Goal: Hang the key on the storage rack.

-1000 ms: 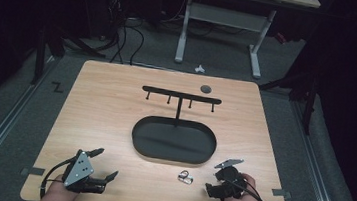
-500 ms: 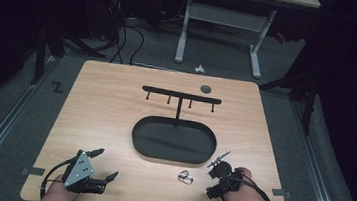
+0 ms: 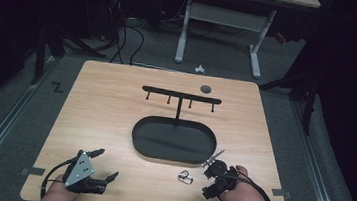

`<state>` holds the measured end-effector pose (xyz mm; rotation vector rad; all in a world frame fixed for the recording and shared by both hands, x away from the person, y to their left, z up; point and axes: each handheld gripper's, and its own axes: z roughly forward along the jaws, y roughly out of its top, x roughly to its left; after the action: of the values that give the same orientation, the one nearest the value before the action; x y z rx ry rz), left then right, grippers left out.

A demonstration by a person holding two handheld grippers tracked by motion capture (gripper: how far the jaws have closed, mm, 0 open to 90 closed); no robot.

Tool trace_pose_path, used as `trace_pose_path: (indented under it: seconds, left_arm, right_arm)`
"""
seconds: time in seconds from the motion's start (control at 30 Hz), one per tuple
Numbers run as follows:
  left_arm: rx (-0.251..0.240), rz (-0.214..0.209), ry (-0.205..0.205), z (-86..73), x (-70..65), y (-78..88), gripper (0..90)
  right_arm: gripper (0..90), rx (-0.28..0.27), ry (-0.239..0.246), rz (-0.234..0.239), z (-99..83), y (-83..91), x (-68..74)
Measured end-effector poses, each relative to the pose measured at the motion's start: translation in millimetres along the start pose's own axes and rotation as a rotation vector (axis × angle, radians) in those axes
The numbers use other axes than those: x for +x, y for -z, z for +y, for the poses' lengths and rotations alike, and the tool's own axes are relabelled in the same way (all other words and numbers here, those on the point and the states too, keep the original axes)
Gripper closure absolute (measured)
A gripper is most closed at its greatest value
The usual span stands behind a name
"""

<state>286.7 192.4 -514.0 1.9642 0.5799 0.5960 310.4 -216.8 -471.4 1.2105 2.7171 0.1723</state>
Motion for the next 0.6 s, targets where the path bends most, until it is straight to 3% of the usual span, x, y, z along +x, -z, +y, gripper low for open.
trace_pose_path:
  seconds: [0.17,0.3,0.4,0.5,0.6]
  left_arm:
    - [-0.003,-0.001,-0.002,0.3,-0.6,-0.2,15.2]
    - [-0.003,-0.001,0.001,0.3,0.0,0.1,15.2]
    - [-0.004,-0.001,0.000,0.3,0.4,0.5,15.2]
    - [-0.003,-0.001,0.000,0.3,0.8,0.9,15.2]
    - [-0.004,0.000,0.001,0.3,1.0,0.9,15.2]
  right_arm:
    - [24.3,-0.005,0.009,0.019,7.0,1.7,6.1]
    - [23.8,0.011,0.098,0.049,17.3,-1.8,17.7]
    - [24.9,-0.005,0.129,0.079,25.0,-5.4,23.7]
    - [29.4,0.004,0.170,0.069,32.8,-9.7,28.8]
    - [40.0,0.017,0.214,0.060,39.3,-14.7,32.3]
